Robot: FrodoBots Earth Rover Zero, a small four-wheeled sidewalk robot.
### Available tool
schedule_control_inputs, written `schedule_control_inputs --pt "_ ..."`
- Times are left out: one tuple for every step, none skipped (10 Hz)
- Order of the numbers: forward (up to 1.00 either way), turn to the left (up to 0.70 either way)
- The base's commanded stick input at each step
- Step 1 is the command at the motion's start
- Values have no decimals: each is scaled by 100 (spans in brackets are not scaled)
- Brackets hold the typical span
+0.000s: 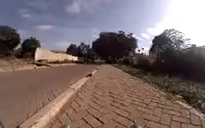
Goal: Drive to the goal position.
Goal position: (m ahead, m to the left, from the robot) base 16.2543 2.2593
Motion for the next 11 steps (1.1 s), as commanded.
schedule_control_inputs --pt "70 0" --pt "70 0" --pt "70 0" --pt "70 0" --pt "70 0" --pt "70 0" --pt "70 0" --pt "70 0" --pt "70 0" --pt "70 0" --pt "70 0"
